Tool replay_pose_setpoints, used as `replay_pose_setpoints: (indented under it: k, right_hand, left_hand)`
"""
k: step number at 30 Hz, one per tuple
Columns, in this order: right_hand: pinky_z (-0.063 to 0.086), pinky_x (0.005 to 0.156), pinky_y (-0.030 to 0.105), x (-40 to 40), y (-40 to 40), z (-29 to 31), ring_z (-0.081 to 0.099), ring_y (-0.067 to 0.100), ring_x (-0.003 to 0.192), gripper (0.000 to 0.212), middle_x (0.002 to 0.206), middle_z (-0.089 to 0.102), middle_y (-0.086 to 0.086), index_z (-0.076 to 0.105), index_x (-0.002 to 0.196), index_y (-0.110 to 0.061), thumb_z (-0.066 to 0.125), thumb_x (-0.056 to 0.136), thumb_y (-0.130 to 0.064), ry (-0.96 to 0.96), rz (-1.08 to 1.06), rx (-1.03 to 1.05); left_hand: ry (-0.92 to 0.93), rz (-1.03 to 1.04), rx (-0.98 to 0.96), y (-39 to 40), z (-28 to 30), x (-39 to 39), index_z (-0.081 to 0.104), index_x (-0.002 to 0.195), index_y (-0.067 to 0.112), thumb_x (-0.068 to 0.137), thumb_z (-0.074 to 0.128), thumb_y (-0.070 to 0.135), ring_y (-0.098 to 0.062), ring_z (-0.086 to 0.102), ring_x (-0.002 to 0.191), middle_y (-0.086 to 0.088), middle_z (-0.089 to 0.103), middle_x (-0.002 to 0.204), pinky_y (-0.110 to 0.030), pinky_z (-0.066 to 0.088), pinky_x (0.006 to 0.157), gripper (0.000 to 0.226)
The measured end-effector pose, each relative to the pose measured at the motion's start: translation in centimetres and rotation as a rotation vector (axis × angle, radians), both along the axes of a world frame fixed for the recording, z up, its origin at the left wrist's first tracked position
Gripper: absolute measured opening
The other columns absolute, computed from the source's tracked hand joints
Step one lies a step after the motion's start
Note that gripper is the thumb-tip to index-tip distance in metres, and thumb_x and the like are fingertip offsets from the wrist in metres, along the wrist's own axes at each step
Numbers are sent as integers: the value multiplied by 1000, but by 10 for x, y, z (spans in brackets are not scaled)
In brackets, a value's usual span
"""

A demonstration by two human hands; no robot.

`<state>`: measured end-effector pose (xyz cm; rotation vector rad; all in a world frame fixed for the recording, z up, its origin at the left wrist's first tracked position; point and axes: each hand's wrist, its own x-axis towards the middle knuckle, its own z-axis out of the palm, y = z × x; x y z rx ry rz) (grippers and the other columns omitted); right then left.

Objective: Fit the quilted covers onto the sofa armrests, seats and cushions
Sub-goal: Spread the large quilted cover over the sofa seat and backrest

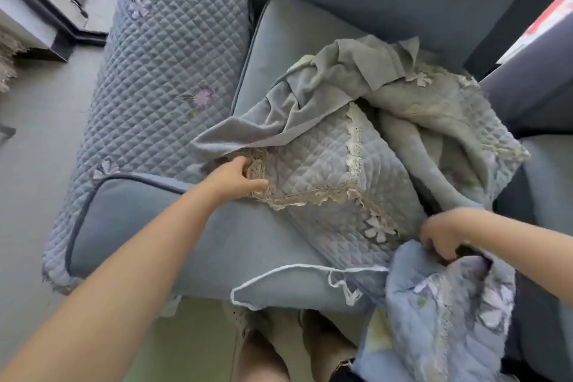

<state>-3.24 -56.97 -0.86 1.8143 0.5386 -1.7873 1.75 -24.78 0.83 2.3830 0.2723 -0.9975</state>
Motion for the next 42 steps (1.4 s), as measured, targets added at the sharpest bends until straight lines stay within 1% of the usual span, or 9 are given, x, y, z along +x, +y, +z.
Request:
replay_pose_setpoints:
  k: [5, 10, 14, 20, 24, 28, 31, 38, 42]
  right_hand:
    - [44, 87, 34, 44, 40, 3, 48, 25, 113, 49, 123, 51, 7, 48, 124, -11, 61, 83, -34, -909, -539, 758]
    - [22, 114, 38, 49, 46, -8, 11, 28, 141, 93, 154, 3, 14, 6, 147, -30, 68, 78, -29, -779, -790, 770]
    - [44, 82, 26, 43, 55, -16, 53, 26, 110, 55, 131, 52, 10, 42, 136, -28, 47, 85, -6, -672, -837, 737]
    - [40, 56, 3, 32, 45, -3, 59, 7, 75, 35, 103, 67, 8, 67, 107, -13, 42, 86, -1, -320, -1032, 731]
    - [43, 94, 35, 43, 9, -10, 54, 36, 109, 38, 116, 60, 20, 60, 117, -2, 59, 79, -4, -1182, -890, 853]
    - [5, 113, 52, 118, -48, -12, 4, 33, 142, 74, 153, 7, 15, 16, 146, -18, 57, 83, -16, -1355, -858, 289]
    - [9, 112, 52, 120, -66, -23, 11, 37, 140, 63, 152, 10, 18, 16, 145, -20, 47, 90, -23, -1242, -1111, 30]
    - [40, 87, 36, 105, -68, -5, 50, 37, 112, 33, 118, 58, 22, 58, 113, 1, 38, 87, 2, -1439, -1589, 514]
    - [43, 101, 39, 114, -74, 26, 53, 25, 114, 34, 123, 58, 10, 57, 120, -7, 38, 92, -5, -1279, -2466, 987]
  left_hand:
    - [-148, 146, 161, -22, -8, 2, 18, 143, 6, 82, 61, 43, -34, 28, 134, -19, 29, 145, -42, 29, 106, 83]
    - [-84, 464, -91, -31, -8, 11, 39, 132, 7, 84, 56, 11, -26, 53, 83, -13, 53, 102, -31, 44, 68, 51]
    - [3, 21, 45, -29, -4, 10, 60, 93, -3, 85, 44, 2, -20, 44, 61, -5, 45, 62, -23, 33, 53, 19]
    - [381, -785, 315, -38, 8, -20, 51, 78, 14, 82, 39, 4, -16, 49, 63, -4, 57, 76, -18, 38, 51, 16]
    - [267, -914, 494, -40, 16, -11, 58, 110, 13, 91, 36, 23, -26, 56, 108, -6, 58, 117, -34, 46, 92, 32]
    - [-13, -740, 546, -73, 26, 63, 55, 112, 8, 95, 37, 38, -25, 52, 89, -2, 53, 85, -30, 40, 73, 39]
    - [-291, -509, 421, -76, 19, 67, 46, 119, 11, 88, 50, 44, -26, 50, 102, -6, 52, 104, -35, 43, 80, 45]
    - [-216, -109, -55, -106, -34, 87, -3, 147, 20, 61, 70, 62, -27, 24, 138, -7, 19, 152, -48, 29, 109, 121]
    - [-95, -115, -159, -129, -26, 96, 31, 135, 23, 82, 61, 41, -21, 54, 95, -5, 53, 113, -30, 44, 79, 63]
